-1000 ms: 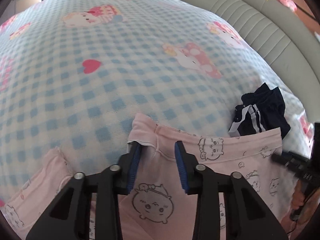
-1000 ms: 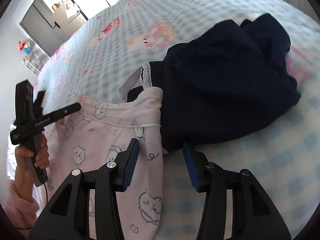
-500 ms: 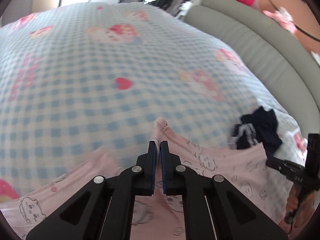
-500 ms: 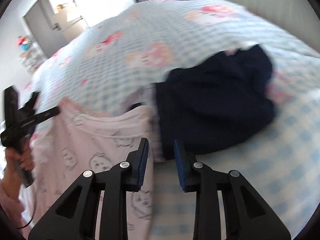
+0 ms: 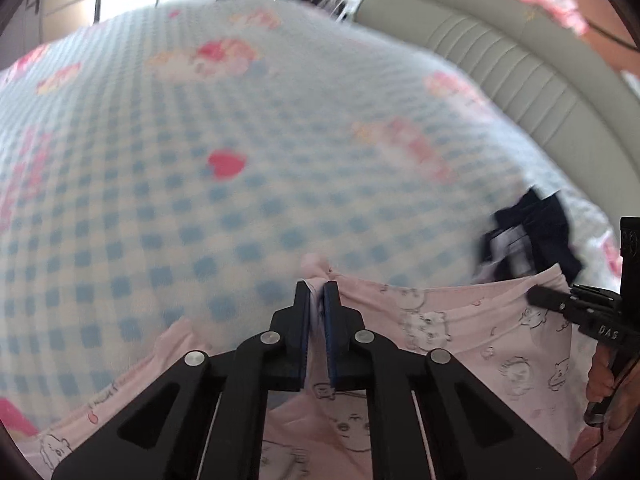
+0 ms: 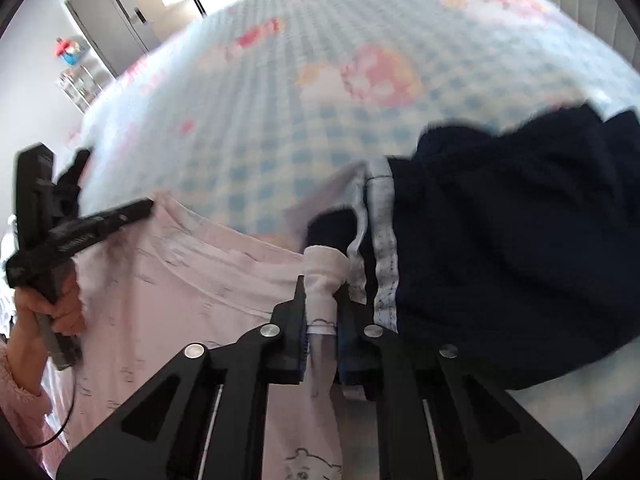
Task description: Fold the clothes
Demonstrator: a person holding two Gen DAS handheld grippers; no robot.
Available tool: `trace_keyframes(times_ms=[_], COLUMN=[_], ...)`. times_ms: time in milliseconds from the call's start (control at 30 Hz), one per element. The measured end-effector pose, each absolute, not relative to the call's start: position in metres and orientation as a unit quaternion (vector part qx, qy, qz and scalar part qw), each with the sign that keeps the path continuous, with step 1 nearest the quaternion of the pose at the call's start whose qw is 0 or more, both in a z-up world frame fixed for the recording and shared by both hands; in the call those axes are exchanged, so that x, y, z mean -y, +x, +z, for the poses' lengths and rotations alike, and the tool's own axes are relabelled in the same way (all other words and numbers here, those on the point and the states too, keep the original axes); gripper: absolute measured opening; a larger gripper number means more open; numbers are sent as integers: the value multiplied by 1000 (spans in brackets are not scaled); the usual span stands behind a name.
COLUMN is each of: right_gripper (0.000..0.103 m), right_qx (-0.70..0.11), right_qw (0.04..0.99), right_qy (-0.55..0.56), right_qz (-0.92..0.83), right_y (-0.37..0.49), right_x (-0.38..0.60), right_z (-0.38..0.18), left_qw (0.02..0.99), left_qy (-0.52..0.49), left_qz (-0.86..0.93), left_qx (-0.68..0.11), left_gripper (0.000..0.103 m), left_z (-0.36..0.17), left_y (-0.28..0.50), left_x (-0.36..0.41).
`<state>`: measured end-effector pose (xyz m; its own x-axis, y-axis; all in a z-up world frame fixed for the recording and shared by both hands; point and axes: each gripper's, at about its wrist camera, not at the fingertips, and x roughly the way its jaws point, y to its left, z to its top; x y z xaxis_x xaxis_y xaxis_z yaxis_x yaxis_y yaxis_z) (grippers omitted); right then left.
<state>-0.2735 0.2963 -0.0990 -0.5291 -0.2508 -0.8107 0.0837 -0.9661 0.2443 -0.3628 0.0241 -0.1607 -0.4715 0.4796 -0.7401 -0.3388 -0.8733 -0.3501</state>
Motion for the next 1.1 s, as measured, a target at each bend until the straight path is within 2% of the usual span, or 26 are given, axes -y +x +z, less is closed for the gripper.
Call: trace_keyframes(times_ms=[200,433,467,533,633,700,833,900,967,1000,1033,1100], right_gripper=[8,10,11,23,28,28,29,28,25,18,15,19], right_qx=[107,68,75,88,107,109,27,-3,-7,-7,-6,-11], right_qw=[92,13,9,3,27,67,40,23,10,0,-10,-43], right_qy=[400,476,475,443,408,414,464,480,482,479,473,461], right_qz=[-906,-877,-877,-892,-906,-901,-885,-877,-876,-878,-881,-886], right_y=[-237,-267,-266,-252,-238,-238,-254,-260,-261,-261,-260,-255], right_x=[-318,-346,-349,-354,-354,-344,-324,-319,-325,-328,-330,-337], right_z=[-44,-106,-107,-91,-68,-61,-87,-100,-111,-110,-108,-97], left_qw=[262,253,252,274,323,305,264,254,224,218,211,205], left_qy=[-428,-469,-475,-448,-446,-465,-501,-493,-470,-466,-461,-455], left_qz=[860,837,833,844,833,831,821,829,848,854,860,867], left_qx=[89,124,129,111,46,6,-73,-70,-101,-82,-61,-9], left_gripper=[6,15,23,33,33,33,37,36,32,30,30,28], left_z=[-145,-172,-176,-158,-144,-154,-175,-179,-184,-180,-175,-162], left_y=[-367,-384,-386,-373,-360,-363,-370,-373,-373,-376,-379,-382], left_x=[-32,-44,-46,-51,-75,-91,-123,-125,-129,-124,-118,-103])
